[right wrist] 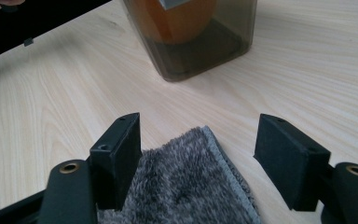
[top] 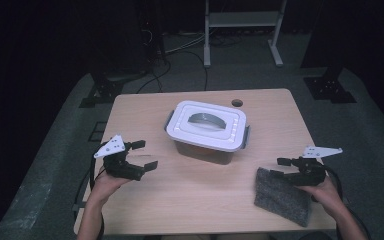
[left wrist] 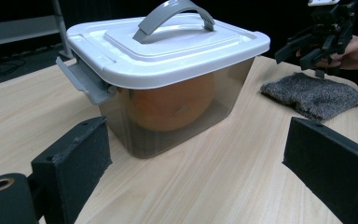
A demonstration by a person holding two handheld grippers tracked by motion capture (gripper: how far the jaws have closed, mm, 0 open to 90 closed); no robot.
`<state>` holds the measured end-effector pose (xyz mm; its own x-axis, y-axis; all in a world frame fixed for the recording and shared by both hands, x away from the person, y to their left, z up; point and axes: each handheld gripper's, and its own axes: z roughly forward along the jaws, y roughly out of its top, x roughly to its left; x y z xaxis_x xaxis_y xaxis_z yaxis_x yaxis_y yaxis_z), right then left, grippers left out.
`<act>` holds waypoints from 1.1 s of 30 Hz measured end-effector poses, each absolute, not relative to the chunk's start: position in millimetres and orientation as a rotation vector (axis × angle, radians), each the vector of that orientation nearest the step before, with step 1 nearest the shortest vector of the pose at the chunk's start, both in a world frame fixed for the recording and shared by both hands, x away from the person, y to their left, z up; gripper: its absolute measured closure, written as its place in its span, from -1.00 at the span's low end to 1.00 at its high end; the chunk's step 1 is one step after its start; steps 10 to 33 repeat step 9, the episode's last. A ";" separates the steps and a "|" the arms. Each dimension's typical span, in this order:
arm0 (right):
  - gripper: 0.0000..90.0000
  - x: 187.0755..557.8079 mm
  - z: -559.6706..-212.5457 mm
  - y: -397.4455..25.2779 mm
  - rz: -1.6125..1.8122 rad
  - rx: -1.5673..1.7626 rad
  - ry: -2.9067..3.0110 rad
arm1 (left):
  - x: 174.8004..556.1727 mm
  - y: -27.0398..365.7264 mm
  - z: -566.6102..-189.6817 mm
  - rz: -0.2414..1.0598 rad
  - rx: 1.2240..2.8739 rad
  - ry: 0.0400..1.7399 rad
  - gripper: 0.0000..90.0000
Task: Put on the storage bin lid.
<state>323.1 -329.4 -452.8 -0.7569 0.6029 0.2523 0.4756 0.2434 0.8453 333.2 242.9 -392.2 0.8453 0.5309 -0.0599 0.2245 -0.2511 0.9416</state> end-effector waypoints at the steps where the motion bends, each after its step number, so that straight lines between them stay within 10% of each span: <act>1: -0.34 322.0 -453.1 -329.7 1.539 1.037 2.378 | 333.2 242.8 -392.3 0.321 1.836 0.571 -0.85; 33: -0.36 313.5 -453.6 -330.6 1.543 1.017 2.349 | 333.8 242.6 -392.4 0.324 1.837 0.571 -0.85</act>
